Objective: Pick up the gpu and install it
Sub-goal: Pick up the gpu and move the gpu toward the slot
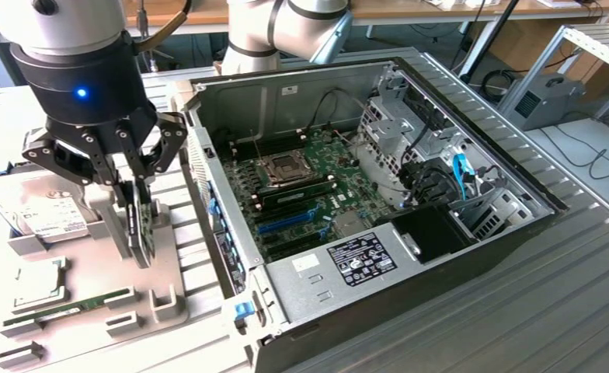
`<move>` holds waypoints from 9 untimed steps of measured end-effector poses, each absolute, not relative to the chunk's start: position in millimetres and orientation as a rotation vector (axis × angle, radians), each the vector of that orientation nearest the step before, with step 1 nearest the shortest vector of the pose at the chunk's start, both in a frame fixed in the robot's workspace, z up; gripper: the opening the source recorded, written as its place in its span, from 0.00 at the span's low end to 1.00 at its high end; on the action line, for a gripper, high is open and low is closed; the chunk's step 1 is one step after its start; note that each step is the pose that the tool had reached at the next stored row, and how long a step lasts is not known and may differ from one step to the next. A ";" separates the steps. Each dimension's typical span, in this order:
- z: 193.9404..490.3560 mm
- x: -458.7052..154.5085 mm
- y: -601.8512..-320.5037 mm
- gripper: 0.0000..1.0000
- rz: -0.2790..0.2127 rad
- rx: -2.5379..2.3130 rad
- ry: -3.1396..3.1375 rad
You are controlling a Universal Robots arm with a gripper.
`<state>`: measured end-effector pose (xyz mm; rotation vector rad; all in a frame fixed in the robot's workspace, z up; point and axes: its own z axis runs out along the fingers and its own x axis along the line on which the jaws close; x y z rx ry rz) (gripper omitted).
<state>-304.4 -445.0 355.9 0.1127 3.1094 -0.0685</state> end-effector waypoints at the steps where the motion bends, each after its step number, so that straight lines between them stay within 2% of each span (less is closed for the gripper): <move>1: 356.7 -304.4 -445.0 0.26 -0.068 0.113 3.109; 9: 360.3 -304.4 -445.0 0.26 -0.069 0.113 3.109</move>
